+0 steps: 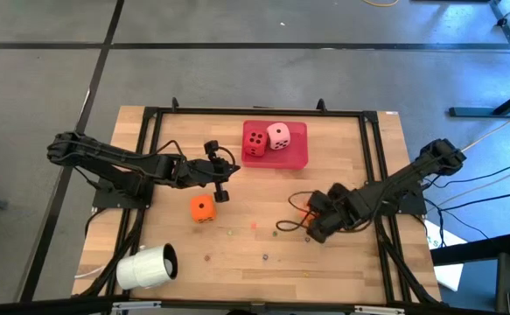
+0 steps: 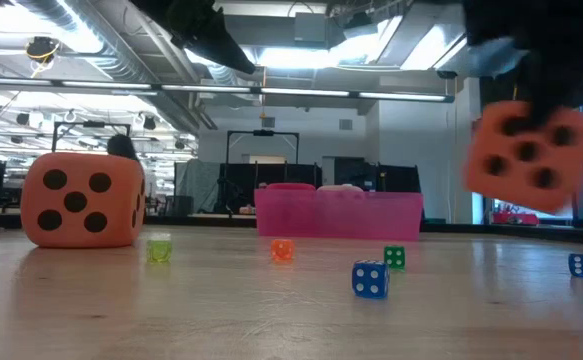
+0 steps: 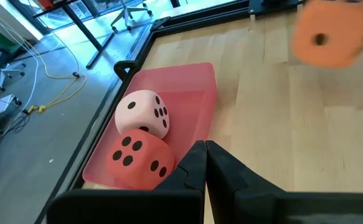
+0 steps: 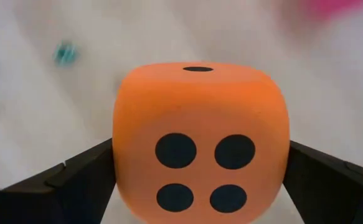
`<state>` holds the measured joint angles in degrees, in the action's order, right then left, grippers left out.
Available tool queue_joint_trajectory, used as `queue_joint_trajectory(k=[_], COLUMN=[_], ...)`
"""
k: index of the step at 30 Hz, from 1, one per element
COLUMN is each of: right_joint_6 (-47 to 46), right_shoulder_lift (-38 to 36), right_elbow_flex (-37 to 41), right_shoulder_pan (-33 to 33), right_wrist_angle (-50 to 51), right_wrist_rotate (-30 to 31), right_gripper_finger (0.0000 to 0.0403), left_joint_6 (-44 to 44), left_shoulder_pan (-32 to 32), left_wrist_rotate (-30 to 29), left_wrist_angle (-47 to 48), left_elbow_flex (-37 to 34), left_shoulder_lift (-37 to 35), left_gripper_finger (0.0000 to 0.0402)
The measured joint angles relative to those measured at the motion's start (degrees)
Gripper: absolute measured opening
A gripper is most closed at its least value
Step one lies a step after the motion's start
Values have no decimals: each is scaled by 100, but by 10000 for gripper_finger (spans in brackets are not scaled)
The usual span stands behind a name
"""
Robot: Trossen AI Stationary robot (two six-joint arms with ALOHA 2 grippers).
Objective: Pick & Place Dice
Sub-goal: Put the right large orange dice into the red container
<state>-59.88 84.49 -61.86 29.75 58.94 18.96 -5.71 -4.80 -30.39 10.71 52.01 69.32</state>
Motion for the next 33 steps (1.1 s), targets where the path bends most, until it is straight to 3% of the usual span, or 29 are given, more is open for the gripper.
queue_joint_trajectory(k=[5, 8, 13, 16, 22, 29, 33], right_joint_6=[1468, 2669, 4880, 5643, 6072, 6160, 6564], right_shoulder_lift=[-5, -7, 23, 63, 137, 365, 561], right_elbow_flex=[-28, -29, -34, -38, -40, -36, -32], right_shoulder_pan=[-565, -1059, -1990, -2478, -3101, -3392, -3505], right_wrist_angle=[-477, -1249, -2921, -3517, -3525, -3316, -3428], right_wrist_rotate=[1824, 2246, 1648, 1216, 989, 460, 575], right_gripper_finger=[400, 400, 400, 400, 400, 400, 400], left_joint_6=[-8, -78, -92, -103, -407, -1098, -908], left_shoulder_pan=[1, 2, 44, 87, 335, 868, 1218], left_wrist_rotate=[0, 0, 0, -3, 72, 920, 954], left_wrist_angle=[1, -4, -159, -384, -1498, -4115, -4668], left_elbow_flex=[0, 0, 0, 0, -1, -2, 0], left_shoulder_lift=[0, 0, 0, 55, 624, 1816, 2271], left_gripper_finger=[3, 3, 3, 3, 3, 3, 3])
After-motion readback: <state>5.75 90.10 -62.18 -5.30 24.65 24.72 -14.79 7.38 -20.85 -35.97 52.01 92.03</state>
